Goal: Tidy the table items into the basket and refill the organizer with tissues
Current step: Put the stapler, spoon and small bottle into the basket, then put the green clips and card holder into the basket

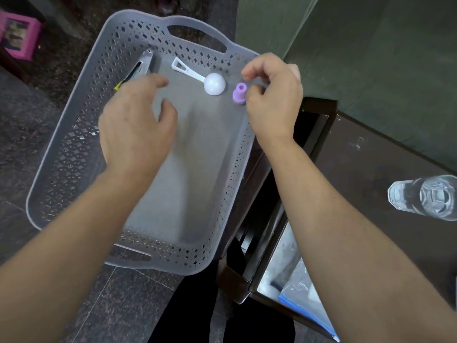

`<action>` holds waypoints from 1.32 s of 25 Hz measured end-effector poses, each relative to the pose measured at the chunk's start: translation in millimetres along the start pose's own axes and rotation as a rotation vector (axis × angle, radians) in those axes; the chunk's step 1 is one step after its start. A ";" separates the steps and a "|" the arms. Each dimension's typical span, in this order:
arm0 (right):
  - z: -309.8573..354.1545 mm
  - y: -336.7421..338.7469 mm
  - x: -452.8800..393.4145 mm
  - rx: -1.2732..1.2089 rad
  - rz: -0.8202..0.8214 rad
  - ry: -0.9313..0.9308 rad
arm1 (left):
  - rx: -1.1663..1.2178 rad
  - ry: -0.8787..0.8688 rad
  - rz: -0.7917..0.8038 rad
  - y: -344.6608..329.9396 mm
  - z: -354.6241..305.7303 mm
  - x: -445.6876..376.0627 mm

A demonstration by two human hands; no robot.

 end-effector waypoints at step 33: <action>-380.2 386.8 430.3 0.242 -0.819 -0.985 | -0.399 -1.056 0.734 -325.4 -439.7 352.8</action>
Point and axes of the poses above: each hand's wrist, its own x-axis away from the middle knuckle, its own y-axis out of the back of the hand, z = x × y, the point moved 3 cm from there along -x, towards the middle knuckle, and after that the axes turned 13 degrees about z, right-handed, at the moved point
